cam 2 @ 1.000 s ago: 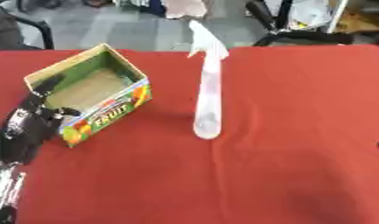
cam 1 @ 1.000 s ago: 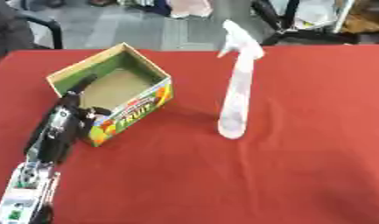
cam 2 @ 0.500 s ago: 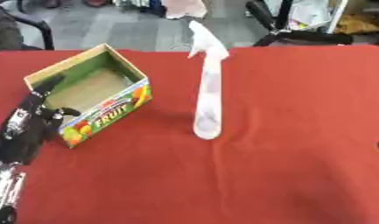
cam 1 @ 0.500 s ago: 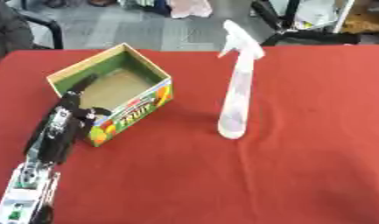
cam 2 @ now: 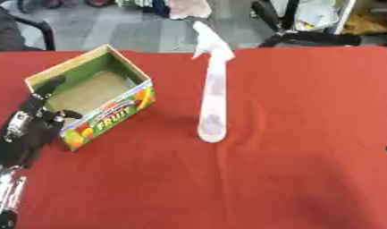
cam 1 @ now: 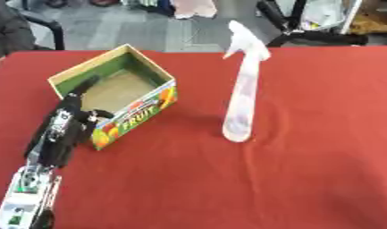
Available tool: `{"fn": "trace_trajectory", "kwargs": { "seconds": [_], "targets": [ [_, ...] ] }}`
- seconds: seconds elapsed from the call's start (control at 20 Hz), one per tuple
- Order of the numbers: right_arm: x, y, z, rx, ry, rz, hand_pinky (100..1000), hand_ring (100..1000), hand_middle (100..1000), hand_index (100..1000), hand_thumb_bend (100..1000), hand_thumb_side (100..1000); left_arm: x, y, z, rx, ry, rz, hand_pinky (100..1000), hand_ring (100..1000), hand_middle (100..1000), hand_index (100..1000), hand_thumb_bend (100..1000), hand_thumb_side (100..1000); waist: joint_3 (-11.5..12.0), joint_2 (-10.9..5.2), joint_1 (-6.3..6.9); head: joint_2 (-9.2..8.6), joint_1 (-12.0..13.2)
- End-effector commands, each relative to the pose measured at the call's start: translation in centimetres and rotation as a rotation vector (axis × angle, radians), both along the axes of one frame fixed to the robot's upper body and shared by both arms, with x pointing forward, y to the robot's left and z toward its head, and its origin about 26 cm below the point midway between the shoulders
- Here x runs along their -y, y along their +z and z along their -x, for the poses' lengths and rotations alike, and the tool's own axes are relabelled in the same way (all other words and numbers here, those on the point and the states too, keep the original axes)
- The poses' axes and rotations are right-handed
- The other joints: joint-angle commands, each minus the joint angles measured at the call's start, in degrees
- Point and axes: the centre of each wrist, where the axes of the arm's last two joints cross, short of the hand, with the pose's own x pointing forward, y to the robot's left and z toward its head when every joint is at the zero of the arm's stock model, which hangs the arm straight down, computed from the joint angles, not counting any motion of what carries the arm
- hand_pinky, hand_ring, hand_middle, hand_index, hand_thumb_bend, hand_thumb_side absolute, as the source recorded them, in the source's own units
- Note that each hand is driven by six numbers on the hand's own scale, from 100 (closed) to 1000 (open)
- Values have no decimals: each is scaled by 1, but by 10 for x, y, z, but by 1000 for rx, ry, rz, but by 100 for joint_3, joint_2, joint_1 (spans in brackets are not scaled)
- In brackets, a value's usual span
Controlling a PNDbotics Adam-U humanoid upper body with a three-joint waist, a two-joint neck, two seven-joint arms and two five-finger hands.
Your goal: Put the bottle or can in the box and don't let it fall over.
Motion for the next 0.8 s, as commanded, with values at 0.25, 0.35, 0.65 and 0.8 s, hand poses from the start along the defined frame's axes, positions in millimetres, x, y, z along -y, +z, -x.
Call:
{"fn": "trace_trajectory", "kwargs": {
  "seconds": [0.25,0.35,0.65,0.8],
  "targets": [
    [-11,61,-28,205,264,106,824,1000,1000,937,100,526,-3,6,0,9,-5,-23,686,100,1000,977,130,900,71,-115,-43,-31,-36],
    [-19,77,-37,253,328,125,827,1000,1000,939,100,526,-3,6,0,7,-8,-26,686,100,1000,977,130,901,84,-113,-46,-37,-63],
    [-49,120,-59,390,487,152,833,1000,1000,949,100,498,-1,5,-1,6,-18,-26,686,100,1000,977,129,899,149,-96,-35,-60,-136],
    [-58,128,-67,406,534,168,833,1000,1000,954,100,489,-2,6,-1,15,-6,-17,686,100,1000,977,128,893,194,-96,-14,-78,-159]
  ]
}}
